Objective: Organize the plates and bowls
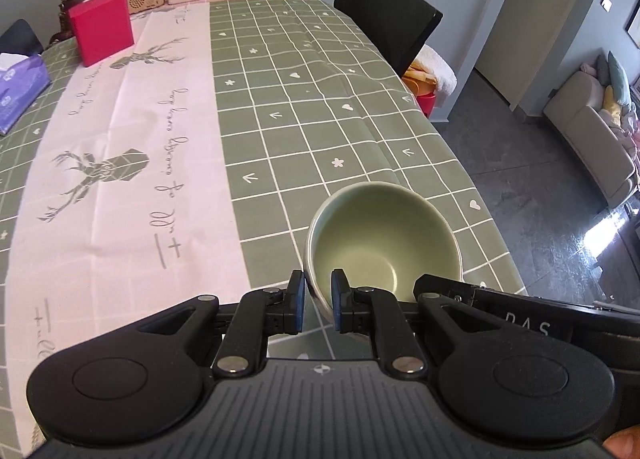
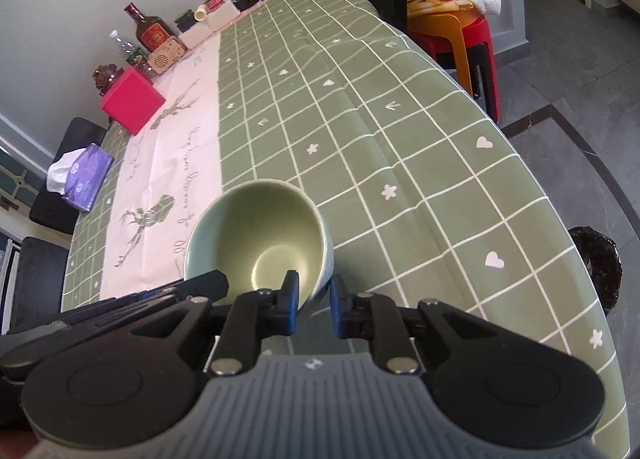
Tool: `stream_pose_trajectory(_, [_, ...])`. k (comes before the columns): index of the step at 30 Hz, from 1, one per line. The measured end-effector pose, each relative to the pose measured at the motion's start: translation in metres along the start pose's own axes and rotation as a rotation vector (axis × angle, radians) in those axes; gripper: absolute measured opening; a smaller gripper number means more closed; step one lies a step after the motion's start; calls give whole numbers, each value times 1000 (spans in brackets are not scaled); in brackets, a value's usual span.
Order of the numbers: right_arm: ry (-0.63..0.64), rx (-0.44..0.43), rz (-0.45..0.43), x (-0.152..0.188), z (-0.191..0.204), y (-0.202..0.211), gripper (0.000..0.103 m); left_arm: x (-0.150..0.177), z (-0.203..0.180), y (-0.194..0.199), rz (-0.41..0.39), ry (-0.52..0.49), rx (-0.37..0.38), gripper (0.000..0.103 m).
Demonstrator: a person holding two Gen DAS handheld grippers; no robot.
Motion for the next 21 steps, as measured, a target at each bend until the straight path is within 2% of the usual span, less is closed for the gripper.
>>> stream_pose_trajectory(8, [75,-16,-19,19,40,52,12,12,6,71,-52,-4,-27,15])
stream_pose_trajectory(13, [128,-27,-12,36,63,85,12,30,11,112,-69,-6,-37,16])
stream_pose_trajectory(21, [242,-9,25,72,90,124,12,57,18,158,-59,14,-26,16])
Point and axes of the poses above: each gripper's, at about its wrist camera, not at the fingertips, and y roughly against the way its jaws point, z to its left, x to its underside, the point moved 6 cm from there along -y, roughly the way its jaws point, and after that the axes turned 4 degrees about -x, right-handed, at the moved point
